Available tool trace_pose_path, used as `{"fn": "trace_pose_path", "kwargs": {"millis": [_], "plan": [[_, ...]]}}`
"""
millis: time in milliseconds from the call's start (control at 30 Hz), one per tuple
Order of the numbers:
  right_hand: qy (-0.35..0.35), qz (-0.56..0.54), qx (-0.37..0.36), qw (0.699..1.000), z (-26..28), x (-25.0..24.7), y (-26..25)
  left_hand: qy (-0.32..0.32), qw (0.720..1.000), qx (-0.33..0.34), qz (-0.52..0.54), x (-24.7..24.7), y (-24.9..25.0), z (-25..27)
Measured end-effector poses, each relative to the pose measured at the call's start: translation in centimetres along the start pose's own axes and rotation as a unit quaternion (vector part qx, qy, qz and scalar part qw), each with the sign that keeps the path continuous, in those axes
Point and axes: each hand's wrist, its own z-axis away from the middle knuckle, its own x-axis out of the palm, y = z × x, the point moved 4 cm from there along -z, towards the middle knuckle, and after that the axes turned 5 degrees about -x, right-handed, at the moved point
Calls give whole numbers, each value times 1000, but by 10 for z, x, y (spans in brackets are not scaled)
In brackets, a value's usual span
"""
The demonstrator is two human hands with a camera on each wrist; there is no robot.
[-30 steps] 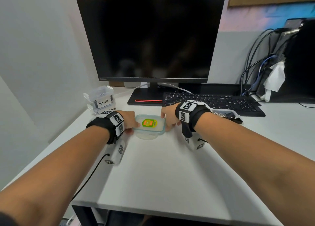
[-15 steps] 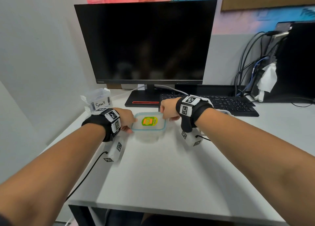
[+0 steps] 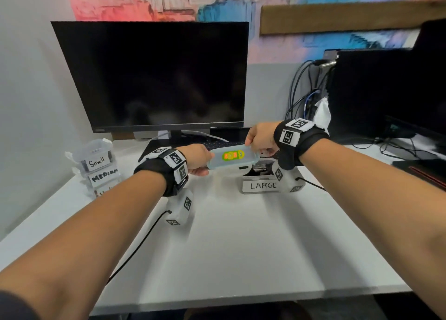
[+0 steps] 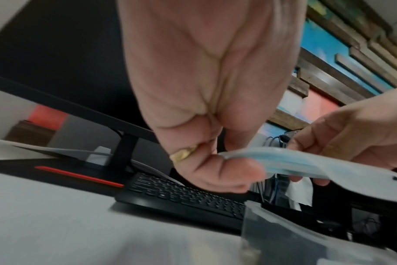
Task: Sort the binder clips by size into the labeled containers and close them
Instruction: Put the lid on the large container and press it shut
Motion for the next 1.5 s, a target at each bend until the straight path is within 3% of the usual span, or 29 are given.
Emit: {"fn": "trace_pose_path", "kwargs": {"millis": [100,433,1133,1500], "plan": [[21,5,24,999,10,-10,26,-17,1000,13,-15,24,17,-3],[-16,-54,70,996,2,9,73,-21,997,7,-77,58,31,-20],[0,-94,68,993,-6,20,88,-27,998,8,-61,67,28,-34],[23,-107,54,993,-7,23,93,-1,992,50,-113,68,28,-30]]}}
